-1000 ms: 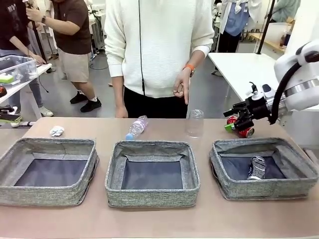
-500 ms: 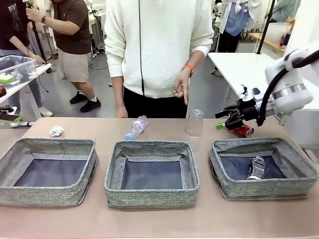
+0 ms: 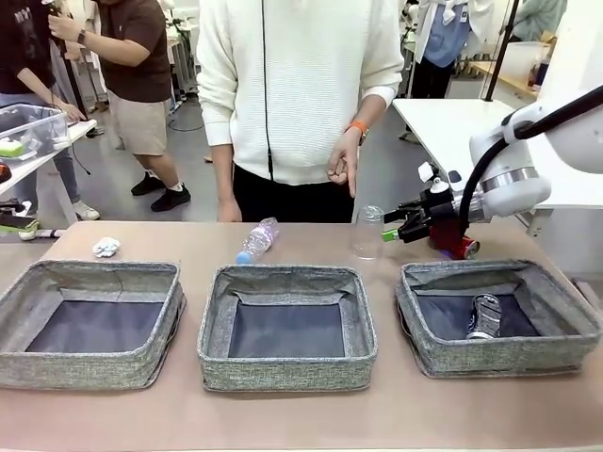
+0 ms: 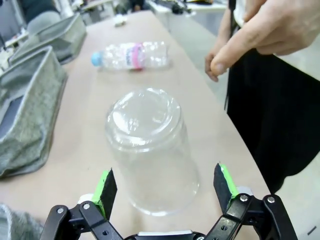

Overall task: Sort the waste into the appropriate baskets.
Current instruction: Pick up the waste item pointed out by the person.

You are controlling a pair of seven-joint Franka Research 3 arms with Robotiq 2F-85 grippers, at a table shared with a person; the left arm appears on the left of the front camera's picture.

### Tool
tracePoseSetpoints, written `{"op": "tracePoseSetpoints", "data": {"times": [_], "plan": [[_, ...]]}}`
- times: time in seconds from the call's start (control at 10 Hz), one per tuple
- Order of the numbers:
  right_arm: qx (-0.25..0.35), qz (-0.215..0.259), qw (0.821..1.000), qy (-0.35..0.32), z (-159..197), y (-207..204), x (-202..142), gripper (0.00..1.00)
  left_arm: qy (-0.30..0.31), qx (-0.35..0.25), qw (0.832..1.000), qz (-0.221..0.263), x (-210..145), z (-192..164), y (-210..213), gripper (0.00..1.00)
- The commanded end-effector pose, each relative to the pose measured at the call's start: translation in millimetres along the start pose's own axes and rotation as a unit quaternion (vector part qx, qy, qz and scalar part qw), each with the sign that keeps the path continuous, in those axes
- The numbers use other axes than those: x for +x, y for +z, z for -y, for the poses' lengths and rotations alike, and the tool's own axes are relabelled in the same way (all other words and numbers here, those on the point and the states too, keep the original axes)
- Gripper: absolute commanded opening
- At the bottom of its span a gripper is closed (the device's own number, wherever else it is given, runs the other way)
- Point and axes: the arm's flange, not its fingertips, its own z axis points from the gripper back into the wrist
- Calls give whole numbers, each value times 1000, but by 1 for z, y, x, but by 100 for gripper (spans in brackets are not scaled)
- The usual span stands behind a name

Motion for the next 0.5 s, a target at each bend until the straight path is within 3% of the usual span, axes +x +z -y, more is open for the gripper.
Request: {"op": "tracePoseSetpoints", "data": {"times": [0.0,0.4], "plan": [[7,13,1000,-22,9,-14,5,100,-11,-9,1000,1,0,1,1,100],[30,38,998,-27,9,-38,0,100,-11,-9,1000,1,0,1,1,100]]}}
